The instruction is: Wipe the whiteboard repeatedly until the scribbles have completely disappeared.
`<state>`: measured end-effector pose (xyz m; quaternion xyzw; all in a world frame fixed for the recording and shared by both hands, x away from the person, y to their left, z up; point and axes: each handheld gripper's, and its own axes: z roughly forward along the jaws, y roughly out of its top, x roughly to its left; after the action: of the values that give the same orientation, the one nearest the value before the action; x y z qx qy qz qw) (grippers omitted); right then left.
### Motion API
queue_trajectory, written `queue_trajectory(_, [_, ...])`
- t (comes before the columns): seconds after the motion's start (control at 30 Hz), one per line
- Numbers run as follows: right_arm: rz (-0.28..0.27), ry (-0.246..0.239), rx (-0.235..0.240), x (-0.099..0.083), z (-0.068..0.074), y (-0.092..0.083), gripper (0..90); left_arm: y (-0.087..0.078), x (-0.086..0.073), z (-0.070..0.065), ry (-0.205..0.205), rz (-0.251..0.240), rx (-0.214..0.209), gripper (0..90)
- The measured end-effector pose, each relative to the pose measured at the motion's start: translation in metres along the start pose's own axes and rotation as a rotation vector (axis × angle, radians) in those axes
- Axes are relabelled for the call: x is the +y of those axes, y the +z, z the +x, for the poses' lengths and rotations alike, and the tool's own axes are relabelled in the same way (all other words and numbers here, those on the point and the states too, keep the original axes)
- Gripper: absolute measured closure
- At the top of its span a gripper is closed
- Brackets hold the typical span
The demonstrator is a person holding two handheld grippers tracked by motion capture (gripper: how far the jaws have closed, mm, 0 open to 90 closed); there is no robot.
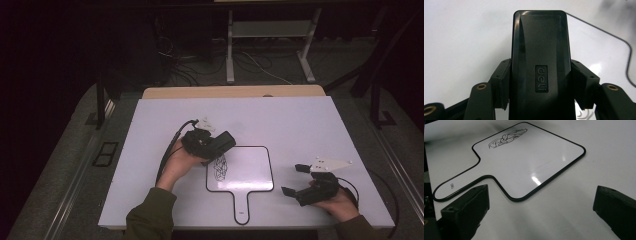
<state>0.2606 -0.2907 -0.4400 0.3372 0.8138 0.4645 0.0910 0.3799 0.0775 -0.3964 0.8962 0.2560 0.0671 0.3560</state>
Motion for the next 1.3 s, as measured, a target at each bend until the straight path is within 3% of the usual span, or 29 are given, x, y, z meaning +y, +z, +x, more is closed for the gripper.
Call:
queue_trajectory(0.33, [-0.003,-0.001,0.001,0.0,0.0,0.0,0.0,0.025,0.001,0.005,0.015,0.047,0.009,38.9])
queue_trajectory(0.57, [0.001,-0.001,0.0,0.0,0.0,0.001,0.0,0.036,-0.001,0.004,0.013,0.088,0.021,38.9])
queue_trajectory(0.6, [0.0,-0.001,0.0,0.0,0.0,0.001,0.0,0.038,-0.001,0.003,-0.002,0.093,0.022,38.9])
queue_trajectory(1.0, [-0.002,-0.004,-0.001,0.0,0.0,0.0,0.0,0.044,-0.001,0.0,0.045,0.127,0.043,38.8])
queue_trajectory(1.3, [-0.002,-0.001,-0.002,0.0,0.0,-0.001,0.0,0.046,0.001,-0.011,0.074,0.142,0.038,38.9])
